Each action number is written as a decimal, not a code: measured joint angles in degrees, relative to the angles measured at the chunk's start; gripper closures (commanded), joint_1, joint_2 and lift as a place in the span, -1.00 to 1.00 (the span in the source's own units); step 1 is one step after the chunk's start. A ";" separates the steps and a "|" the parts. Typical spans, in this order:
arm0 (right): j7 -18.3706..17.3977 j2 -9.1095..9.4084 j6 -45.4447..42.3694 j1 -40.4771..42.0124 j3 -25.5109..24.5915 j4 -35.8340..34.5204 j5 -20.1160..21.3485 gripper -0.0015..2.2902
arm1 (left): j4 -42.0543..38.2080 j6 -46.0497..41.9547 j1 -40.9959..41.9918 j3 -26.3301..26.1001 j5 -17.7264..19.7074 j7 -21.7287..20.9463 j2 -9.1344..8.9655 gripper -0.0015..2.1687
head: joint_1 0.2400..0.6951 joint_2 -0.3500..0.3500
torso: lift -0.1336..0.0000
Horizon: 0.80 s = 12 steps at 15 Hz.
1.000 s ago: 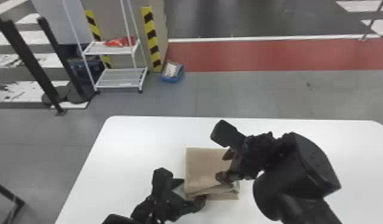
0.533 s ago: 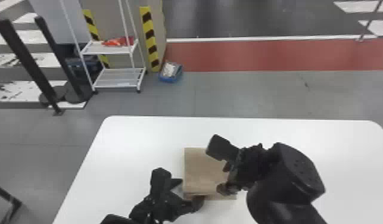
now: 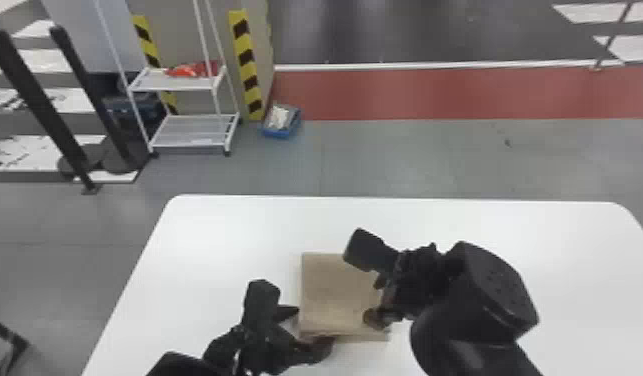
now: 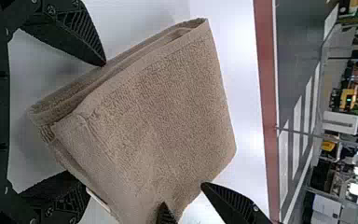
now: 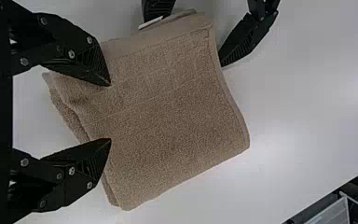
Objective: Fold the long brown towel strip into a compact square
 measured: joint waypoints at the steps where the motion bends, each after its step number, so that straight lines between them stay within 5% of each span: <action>1: 0.00 0.00 0.00 0.00 -0.03 0.04 0.07 -0.52 | -2.11 3.02 0.50 0.62 -1.52 -1.11 0.02 -0.87 | 1.00 0.27 | 1.00; 6: 0.01 0.02 0.19 0.14 0.03 0.05 0.35 -0.52 | -6.65 9.80 0.85 2.53 -7.45 -7.56 0.07 -0.88 | 1.00 0.34 | 1.00; 12: -0.58 0.02 1.02 0.67 -0.91 -1.82 -0.31 -0.52 | -6.96 10.35 0.84 2.06 -8.57 -8.17 -0.21 -0.88 | 1.00 0.31 | 1.00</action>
